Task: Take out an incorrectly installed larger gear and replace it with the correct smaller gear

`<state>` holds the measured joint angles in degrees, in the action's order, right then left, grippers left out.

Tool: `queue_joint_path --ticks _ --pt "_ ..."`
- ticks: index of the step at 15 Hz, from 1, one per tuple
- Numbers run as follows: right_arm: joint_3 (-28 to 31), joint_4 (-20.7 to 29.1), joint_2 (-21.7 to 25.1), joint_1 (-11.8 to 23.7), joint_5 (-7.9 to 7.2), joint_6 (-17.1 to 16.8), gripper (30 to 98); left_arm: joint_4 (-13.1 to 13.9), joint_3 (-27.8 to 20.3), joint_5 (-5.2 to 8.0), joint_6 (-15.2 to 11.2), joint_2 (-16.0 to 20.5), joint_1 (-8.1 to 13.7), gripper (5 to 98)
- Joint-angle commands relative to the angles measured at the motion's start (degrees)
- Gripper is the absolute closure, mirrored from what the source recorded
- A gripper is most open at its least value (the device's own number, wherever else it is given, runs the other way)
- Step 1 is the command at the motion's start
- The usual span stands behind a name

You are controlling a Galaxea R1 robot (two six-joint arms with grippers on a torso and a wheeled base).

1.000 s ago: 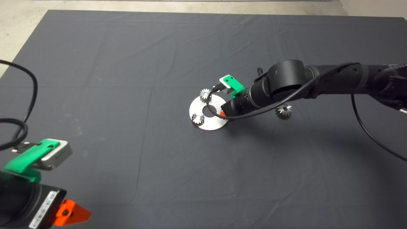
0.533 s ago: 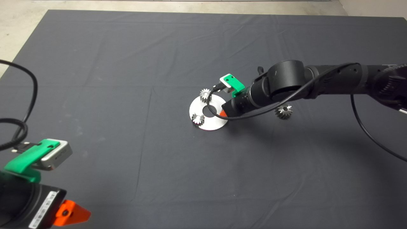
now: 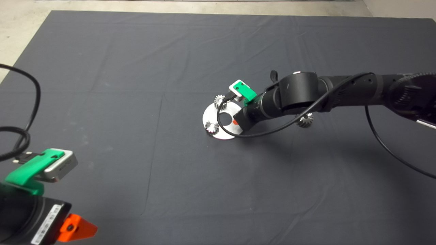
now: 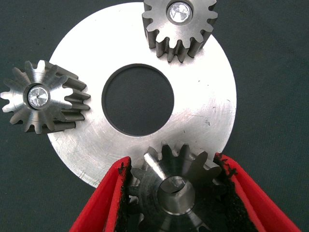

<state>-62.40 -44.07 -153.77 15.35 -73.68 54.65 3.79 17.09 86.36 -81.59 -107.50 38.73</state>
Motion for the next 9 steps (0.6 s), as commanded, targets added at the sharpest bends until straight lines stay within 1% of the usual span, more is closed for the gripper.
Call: queue_joint_path --ticks 1,5,9 --pt "0.19 -2.07 -0.26 0.30 0.29 -0.42 86.4 1.04 -1.02 -0.05 0.03 -0.04 0.12 5.4" --pt "-0.95 -2.25 -0.26 -0.58 0.29 -0.42 86.4 1.04 -1.02 -0.05 -0.06 0.05 0.12 5.4" --pt "-2.79 -2.34 -0.26 -0.70 0.47 -0.42 86.4 1.04 -1.02 0.00 -0.06 0.14 0.12 5.4"
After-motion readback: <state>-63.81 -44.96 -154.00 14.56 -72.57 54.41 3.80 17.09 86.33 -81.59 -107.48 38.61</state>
